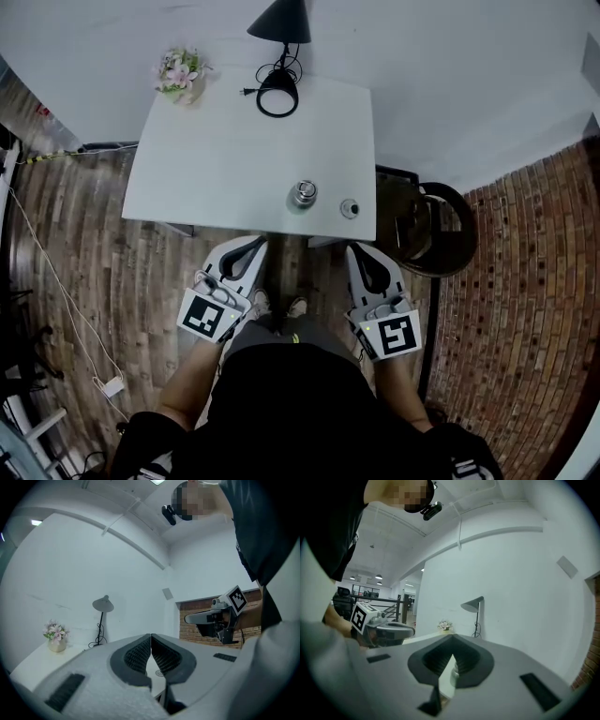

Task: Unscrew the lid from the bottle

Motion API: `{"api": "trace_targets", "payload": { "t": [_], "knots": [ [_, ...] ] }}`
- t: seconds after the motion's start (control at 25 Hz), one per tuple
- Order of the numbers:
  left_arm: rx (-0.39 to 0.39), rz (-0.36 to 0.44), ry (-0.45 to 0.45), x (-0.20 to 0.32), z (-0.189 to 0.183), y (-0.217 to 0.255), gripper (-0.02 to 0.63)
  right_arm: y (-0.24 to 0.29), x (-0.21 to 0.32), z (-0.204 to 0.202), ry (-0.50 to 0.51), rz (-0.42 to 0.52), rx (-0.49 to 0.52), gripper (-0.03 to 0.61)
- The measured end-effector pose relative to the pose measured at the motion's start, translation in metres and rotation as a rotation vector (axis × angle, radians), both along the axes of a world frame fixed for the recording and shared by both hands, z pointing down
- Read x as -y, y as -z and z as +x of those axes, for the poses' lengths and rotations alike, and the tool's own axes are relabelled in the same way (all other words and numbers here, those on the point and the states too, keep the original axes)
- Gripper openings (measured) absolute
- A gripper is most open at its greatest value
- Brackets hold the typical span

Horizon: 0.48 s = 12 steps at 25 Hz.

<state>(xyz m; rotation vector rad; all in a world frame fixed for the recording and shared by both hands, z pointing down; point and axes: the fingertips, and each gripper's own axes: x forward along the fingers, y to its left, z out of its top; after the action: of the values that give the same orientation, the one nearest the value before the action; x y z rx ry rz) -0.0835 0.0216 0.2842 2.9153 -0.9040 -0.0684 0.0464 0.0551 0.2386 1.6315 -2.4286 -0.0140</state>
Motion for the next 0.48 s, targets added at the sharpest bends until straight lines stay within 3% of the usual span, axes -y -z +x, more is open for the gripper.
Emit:
{"api": "trace_targets", "payload": {
  "t": [0.48],
  "knots": [
    [0.038,0.005,0.040,0.031,0.017,-0.001,0.025,-0.006,0.041,0.030,0.003,0.002,0.050,0.014]
  ]
}}
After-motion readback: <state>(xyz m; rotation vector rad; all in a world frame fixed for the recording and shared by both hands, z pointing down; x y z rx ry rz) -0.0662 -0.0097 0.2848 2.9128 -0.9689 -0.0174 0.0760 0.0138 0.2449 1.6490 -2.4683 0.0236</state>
